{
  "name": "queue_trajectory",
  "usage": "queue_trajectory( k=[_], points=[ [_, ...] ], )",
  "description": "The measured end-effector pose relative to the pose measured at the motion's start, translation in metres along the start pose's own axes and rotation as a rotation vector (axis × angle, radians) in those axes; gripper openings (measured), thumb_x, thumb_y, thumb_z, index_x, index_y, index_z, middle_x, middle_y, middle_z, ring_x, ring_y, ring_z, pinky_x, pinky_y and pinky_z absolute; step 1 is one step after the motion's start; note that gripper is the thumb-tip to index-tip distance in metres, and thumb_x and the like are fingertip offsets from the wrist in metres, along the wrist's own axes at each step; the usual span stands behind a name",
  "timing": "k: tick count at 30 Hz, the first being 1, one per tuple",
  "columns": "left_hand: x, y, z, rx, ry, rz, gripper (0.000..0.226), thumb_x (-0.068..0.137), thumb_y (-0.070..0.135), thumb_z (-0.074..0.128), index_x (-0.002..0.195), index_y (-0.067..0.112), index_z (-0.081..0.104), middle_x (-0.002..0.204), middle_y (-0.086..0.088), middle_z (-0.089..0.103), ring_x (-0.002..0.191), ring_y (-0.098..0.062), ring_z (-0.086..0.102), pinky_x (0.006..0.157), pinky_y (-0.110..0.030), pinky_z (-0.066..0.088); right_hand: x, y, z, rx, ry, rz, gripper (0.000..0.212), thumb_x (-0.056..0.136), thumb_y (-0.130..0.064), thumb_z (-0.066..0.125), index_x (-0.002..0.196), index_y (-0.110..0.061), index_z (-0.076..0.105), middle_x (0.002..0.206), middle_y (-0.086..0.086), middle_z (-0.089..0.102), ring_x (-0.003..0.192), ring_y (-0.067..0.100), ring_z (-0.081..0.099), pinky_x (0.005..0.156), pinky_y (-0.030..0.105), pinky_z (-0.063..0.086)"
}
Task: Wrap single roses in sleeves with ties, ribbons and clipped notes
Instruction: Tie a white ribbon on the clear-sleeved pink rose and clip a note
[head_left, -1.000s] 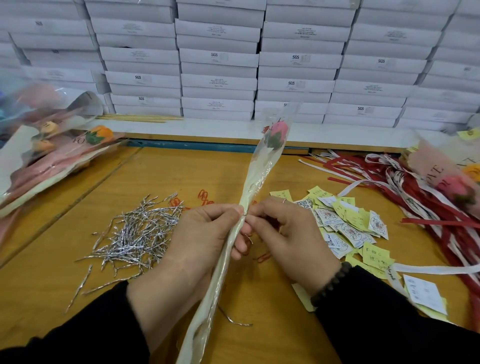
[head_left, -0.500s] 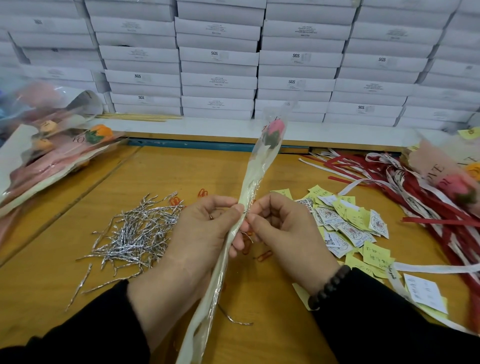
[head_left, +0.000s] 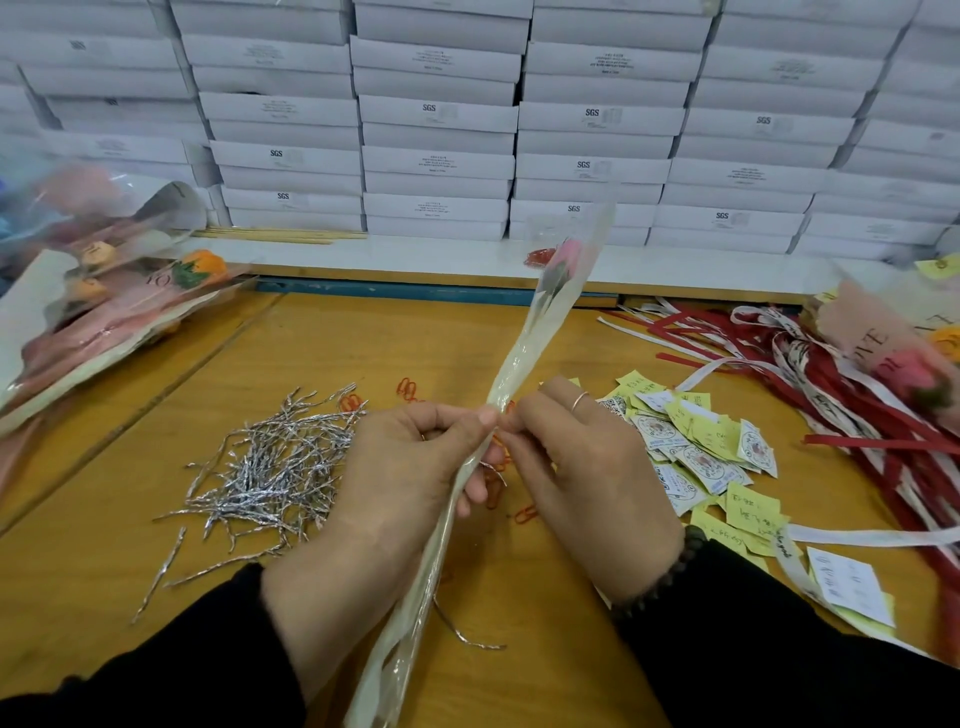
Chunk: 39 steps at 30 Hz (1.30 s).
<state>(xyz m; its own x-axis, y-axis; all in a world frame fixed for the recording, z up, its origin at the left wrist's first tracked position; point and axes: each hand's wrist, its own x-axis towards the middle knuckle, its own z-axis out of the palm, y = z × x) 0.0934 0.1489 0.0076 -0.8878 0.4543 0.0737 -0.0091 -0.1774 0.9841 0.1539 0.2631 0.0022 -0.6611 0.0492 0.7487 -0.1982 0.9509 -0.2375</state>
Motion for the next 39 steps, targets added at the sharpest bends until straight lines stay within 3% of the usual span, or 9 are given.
queue_trajectory(
  k=[6, 11, 16, 20, 25, 31, 35, 37, 39],
  points=[
    [-0.0019, 0.0014, -0.0005, 0.002, -0.051, -0.04, 0.022, 0.084, 0.017, 0.063, 0.071, -0.001, 0.063, 0.042, 0.0, 0.055, 0.031, -0.007, 0.041, 0.033, -0.015, 0.034, -0.0001, 0.0036, -0.001, -0.03, -0.01, -0.064, 0.011, 0.084, -0.004, 0.06, 0.073, -0.001, 0.064, 0.069, 0.011, 0.055, 0.056, 0.026, 0.053, 0.05, 0.038, 0.048],
    [-0.0004, 0.0005, 0.0001, -0.021, -0.079, -0.06, 0.021, 0.084, 0.016, 0.062, 0.069, 0.002, 0.063, 0.046, -0.002, 0.055, 0.033, -0.007, 0.041, 0.034, -0.015, 0.034, 0.0013, 0.0063, 0.001, 0.26, -0.035, 0.194, 0.007, 0.081, -0.006, 0.066, 0.075, -0.01, 0.066, 0.069, -0.007, 0.052, 0.064, 0.003, 0.048, 0.063, 0.011, 0.039],
    [0.0015, 0.0002, -0.0002, 0.031, -0.026, -0.024, 0.018, 0.088, 0.007, 0.058, 0.071, 0.002, 0.061, 0.044, 0.003, 0.052, 0.033, -0.006, 0.037, 0.034, -0.016, 0.031, 0.0035, 0.0041, 0.0025, 0.624, -0.146, 0.481, 0.014, 0.083, -0.006, 0.064, 0.076, -0.017, 0.063, 0.067, 0.002, 0.061, 0.058, 0.005, 0.054, 0.056, 0.015, 0.046],
    [0.0028, 0.0004, -0.0011, 0.05, -0.001, -0.025, 0.029, 0.09, 0.009, 0.055, 0.062, 0.004, 0.056, 0.038, 0.003, 0.045, 0.031, -0.006, 0.034, 0.034, -0.015, 0.029, 0.0046, 0.0052, 0.004, 0.738, -0.203, 0.568, 0.017, 0.089, -0.006, 0.055, 0.081, -0.02, 0.062, 0.069, -0.001, 0.061, 0.059, 0.004, 0.06, 0.057, 0.017, 0.048],
    [0.0017, 0.0, -0.0013, 0.046, -0.007, -0.017, 0.031, 0.09, 0.012, 0.056, 0.06, 0.005, 0.058, 0.039, -0.002, 0.045, 0.032, -0.008, 0.035, 0.035, -0.016, 0.031, 0.0033, 0.0041, 0.0043, 0.782, -0.214, 0.574, 0.005, 0.085, -0.012, 0.063, 0.082, -0.015, 0.064, 0.073, 0.003, 0.067, 0.062, 0.008, 0.062, 0.06, 0.018, 0.05],
    [0.0005, 0.0005, 0.0015, 0.022, 0.001, 0.03, 0.017, 0.088, 0.006, 0.058, 0.072, 0.002, 0.06, 0.048, -0.003, 0.053, 0.033, -0.009, 0.039, 0.034, -0.017, 0.032, 0.0055, 0.0011, 0.0009, 0.785, -0.22, 0.616, 0.019, 0.086, -0.005, 0.059, 0.068, -0.012, 0.061, 0.052, -0.007, 0.056, 0.045, 0.006, 0.051, 0.047, 0.017, 0.042],
    [0.0001, 0.0025, 0.0023, 0.07, -0.012, 0.067, 0.017, 0.089, 0.006, 0.058, 0.073, 0.0, 0.06, 0.044, -0.001, 0.051, 0.033, -0.008, 0.039, 0.034, -0.017, 0.032, 0.0083, 0.0017, 0.0005, 1.074, -0.244, 0.771, 0.029, 0.083, 0.0, 0.052, 0.058, -0.012, 0.06, 0.048, -0.001, 0.052, 0.04, 0.01, 0.045, 0.044, 0.019, 0.038],
    [0.0003, 0.0032, 0.0016, 0.076, -0.011, 0.052, 0.02, 0.089, 0.008, 0.057, 0.07, 0.001, 0.058, 0.041, 0.0, 0.049, 0.032, -0.008, 0.038, 0.034, -0.017, 0.032, 0.0083, 0.0019, 0.002, 1.056, -0.212, 0.785, 0.028, 0.086, -0.001, 0.05, 0.064, -0.013, 0.062, 0.053, -0.001, 0.055, 0.043, 0.01, 0.049, 0.046, 0.018, 0.04],
    [0.0012, 0.0034, -0.0001, 0.049, -0.003, 0.016, 0.023, 0.09, 0.009, 0.056, 0.068, 0.002, 0.056, 0.038, 0.002, 0.047, 0.03, -0.007, 0.036, 0.033, -0.015, 0.031, 0.0065, 0.0022, 0.0024, 0.854, -0.154, 0.672, 0.021, 0.086, -0.001, 0.052, 0.079, -0.018, 0.062, 0.068, -0.004, 0.058, 0.055, 0.009, 0.054, 0.052, 0.018, 0.044]
  ],
)
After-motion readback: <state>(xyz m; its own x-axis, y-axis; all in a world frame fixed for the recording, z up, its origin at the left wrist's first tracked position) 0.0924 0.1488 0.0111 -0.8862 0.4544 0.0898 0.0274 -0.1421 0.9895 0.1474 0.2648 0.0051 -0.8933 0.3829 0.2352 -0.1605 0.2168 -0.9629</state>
